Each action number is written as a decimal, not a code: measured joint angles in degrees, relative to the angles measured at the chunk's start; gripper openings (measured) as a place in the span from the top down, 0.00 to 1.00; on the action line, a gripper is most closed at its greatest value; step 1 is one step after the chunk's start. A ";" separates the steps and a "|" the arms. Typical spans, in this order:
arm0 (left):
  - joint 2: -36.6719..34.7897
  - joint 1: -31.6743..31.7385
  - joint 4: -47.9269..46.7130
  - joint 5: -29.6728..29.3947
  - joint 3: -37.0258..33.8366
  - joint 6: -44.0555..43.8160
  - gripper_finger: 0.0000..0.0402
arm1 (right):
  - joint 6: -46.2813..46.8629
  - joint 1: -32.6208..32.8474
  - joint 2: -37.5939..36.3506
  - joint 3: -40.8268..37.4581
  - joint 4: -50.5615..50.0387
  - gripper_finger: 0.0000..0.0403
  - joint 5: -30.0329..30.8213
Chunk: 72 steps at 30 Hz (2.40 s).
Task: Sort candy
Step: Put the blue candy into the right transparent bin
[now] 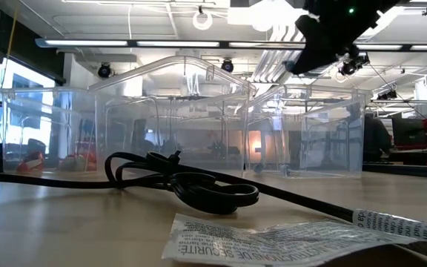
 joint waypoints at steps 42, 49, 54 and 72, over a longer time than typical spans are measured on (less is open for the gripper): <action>-0.02 0.00 -1.72 -3.85 -0.01 -0.13 1.00 | 57.25 42.79 9.22 -4.50 -13.07 0.44 -54.56; -0.02 0.00 -2.66 -3.87 -0.01 -0.13 1.00 | 56.42 46.07 15.20 -4.59 -6.37 0.44 -66.47; -0.02 0.00 -3.24 -3.87 -0.01 -0.13 1.00 | 56.97 47.82 15.80 -4.56 -3.97 0.44 -67.99; -0.02 0.00 -4.95 -3.89 -0.01 -0.68 1.00 | 50.87 51.76 24.90 -4.11 -8.07 0.53 -63.33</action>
